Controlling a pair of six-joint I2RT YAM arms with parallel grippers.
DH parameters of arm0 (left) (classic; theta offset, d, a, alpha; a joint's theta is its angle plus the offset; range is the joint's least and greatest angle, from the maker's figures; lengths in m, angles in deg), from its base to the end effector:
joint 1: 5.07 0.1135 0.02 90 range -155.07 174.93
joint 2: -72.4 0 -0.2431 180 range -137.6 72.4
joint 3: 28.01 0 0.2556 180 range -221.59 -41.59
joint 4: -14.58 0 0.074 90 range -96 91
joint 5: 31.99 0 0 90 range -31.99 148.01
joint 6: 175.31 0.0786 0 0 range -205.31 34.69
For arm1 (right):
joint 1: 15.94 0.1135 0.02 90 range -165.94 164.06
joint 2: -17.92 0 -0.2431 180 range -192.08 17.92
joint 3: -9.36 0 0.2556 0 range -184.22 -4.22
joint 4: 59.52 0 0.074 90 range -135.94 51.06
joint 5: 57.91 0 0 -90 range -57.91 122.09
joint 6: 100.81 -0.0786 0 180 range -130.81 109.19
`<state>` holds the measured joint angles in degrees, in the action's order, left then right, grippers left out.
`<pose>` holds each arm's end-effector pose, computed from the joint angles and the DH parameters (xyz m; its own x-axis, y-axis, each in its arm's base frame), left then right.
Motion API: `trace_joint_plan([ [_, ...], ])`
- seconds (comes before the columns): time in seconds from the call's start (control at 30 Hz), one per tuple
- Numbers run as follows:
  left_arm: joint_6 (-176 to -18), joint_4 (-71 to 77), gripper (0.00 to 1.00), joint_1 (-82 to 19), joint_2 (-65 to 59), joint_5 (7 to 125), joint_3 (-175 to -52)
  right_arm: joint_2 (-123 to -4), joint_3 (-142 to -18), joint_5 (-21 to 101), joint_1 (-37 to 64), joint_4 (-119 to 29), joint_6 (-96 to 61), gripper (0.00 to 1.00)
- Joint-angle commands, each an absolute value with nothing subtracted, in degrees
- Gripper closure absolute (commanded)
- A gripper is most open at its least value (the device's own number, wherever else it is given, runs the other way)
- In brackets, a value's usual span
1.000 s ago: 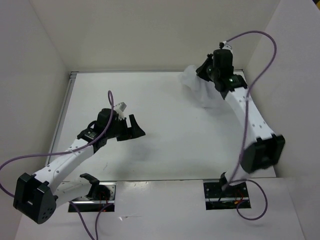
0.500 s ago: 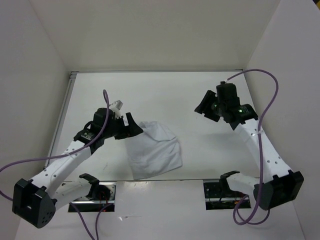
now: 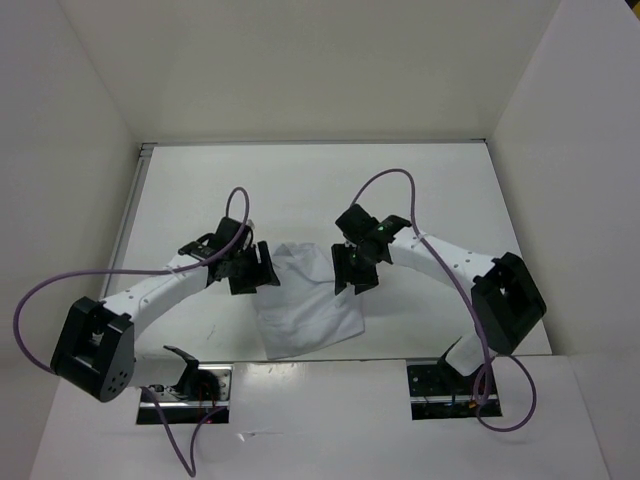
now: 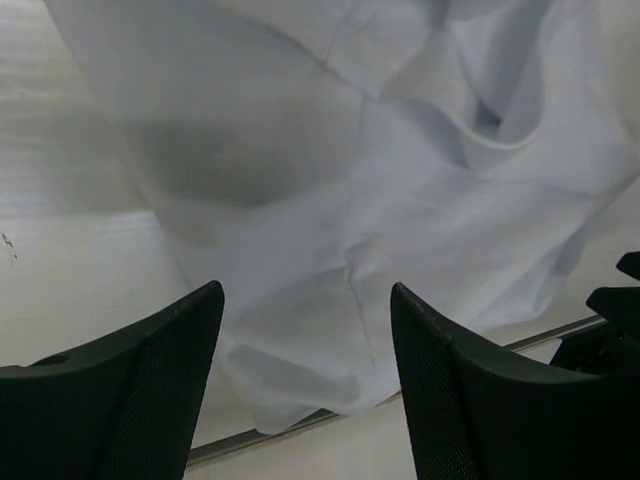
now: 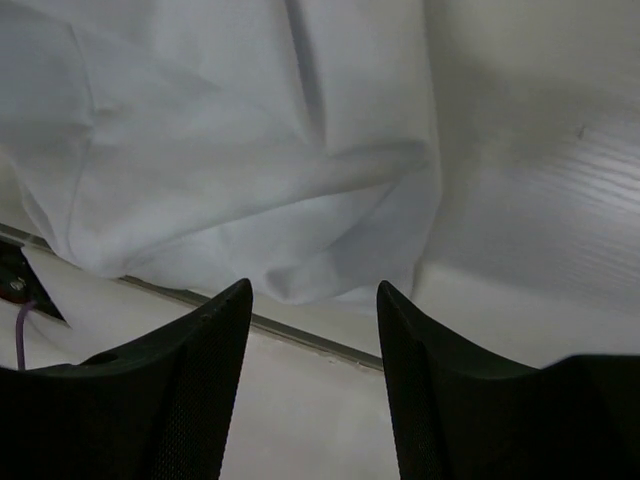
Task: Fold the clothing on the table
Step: Flatten the skirt out
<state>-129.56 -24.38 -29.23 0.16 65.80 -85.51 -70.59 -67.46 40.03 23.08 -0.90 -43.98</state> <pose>0.2538 -0.1255 0.1576 -0.8608 -0.3716 -0.3478 -0.1702 0.8542 -0.4913 0.2380 0.2068 0.1618 -0.9732 -0.0912 -0.2109 -0.1520 0.9439 0.2932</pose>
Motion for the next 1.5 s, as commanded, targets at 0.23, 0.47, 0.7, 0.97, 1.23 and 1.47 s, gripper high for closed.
trace_joint_plan([
  [0.23, -136.53, -32.82, 0.30, -39.17, 2.69, 74.88, -88.43, -75.77, -74.53, 34.30, 24.93, 2.14, -42.27, 0.42],
  [0.47, -144.80, -34.15, 0.47, -43.56, 3.42, 70.06, -86.15, -75.78, -75.76, 32.97, 24.93, 3.90, -42.27, 0.42],
  [0.7, -145.51, -31.78, 0.47, -48.84, -7.03, 65.41, -90.36, -74.55, -75.23, 32.97, 24.93, 3.90, -42.27, 0.42],
  [0.97, -144.99, -31.78, 0.90, -50.60, -14.34, 60.82, -92.38, -71.21, -73.39, 31.22, 24.93, 4.95, -42.80, 0.42],
  [1.23, -133.15, -36.61, 1.00, -52.88, -10.40, 65.29, -111.96, -67.34, -73.39, 25.77, 22.30, 6.18, -45.17, 0.42],
  [1.47, -116.10, -37.40, 1.00, -52.88, -19.34, 82.08, -138.06, -56.37, -73.47, 23.13, 6.05, 4.25, -45.88, 0.42],
])
